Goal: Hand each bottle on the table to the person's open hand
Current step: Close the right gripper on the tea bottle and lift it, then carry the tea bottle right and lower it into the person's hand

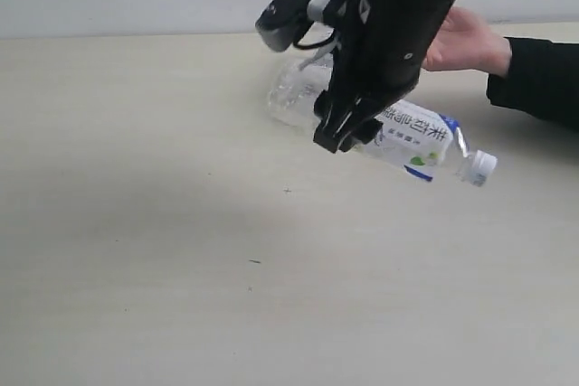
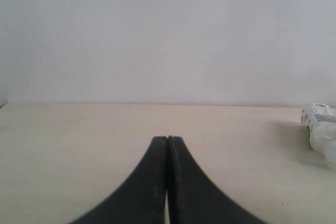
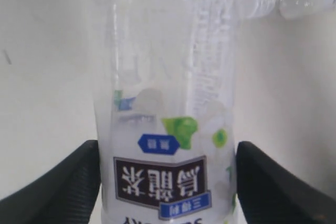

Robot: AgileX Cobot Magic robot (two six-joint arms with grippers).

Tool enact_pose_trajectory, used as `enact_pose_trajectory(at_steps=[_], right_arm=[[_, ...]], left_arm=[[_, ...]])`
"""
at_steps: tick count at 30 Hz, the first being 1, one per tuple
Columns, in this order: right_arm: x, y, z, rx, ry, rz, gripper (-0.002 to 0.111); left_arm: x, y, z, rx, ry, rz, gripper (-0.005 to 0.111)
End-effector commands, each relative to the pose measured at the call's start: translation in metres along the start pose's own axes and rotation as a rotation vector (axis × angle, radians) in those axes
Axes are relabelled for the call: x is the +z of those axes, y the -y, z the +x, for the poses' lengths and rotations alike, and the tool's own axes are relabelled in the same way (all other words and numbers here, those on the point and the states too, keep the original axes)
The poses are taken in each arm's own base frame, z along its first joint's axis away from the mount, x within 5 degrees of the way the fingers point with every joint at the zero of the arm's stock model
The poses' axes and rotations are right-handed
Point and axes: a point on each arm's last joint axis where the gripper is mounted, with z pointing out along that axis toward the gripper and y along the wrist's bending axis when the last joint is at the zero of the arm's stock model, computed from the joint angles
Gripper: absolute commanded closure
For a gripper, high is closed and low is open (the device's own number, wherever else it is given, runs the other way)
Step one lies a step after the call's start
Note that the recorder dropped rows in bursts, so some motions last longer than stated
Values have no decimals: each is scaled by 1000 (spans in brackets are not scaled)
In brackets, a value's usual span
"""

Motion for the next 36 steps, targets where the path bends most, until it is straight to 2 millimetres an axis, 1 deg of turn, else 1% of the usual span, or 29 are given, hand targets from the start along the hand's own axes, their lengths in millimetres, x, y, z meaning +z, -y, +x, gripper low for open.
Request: enact_pose_trajectory(at_steps=[1, 3, 5, 7, 8, 11, 15, 19, 23, 28, 36], right_arm=[[-50, 3, 17, 142, 5, 30, 108], [-69, 7, 24, 178, 46, 78, 108], [-89, 14, 32, 247, 93, 162, 108], [-103, 28, 40, 385, 138, 247, 108], [-108, 34, 43, 456, 153, 260, 108], [-111, 52, 53, 573, 136, 250, 108], [-110, 66, 55, 626, 148, 179, 108], [-96, 81, 51, 659, 118, 136, 108], [-77, 97, 43, 674, 75, 139, 108], [-52, 118, 24, 671, 40, 140, 108], [-9, 141, -11, 668, 14, 136, 108]], left_arm=[[-1, 0, -1, -2, 11, 4, 107], [-1, 0, -1, -2, 11, 4, 107], [-1, 0, -1, -2, 11, 4, 107], [-1, 0, -1, -2, 11, 4, 107], [-1, 0, -1, -2, 11, 4, 107], [-1, 0, -1, -2, 11, 4, 107], [-1, 0, -1, -2, 11, 4, 107], [-1, 0, -1, -2, 11, 4, 107], [-1, 0, -1, -2, 11, 4, 107], [-1, 0, -1, -2, 11, 4, 107], [-1, 0, -1, -2, 11, 4, 107]])
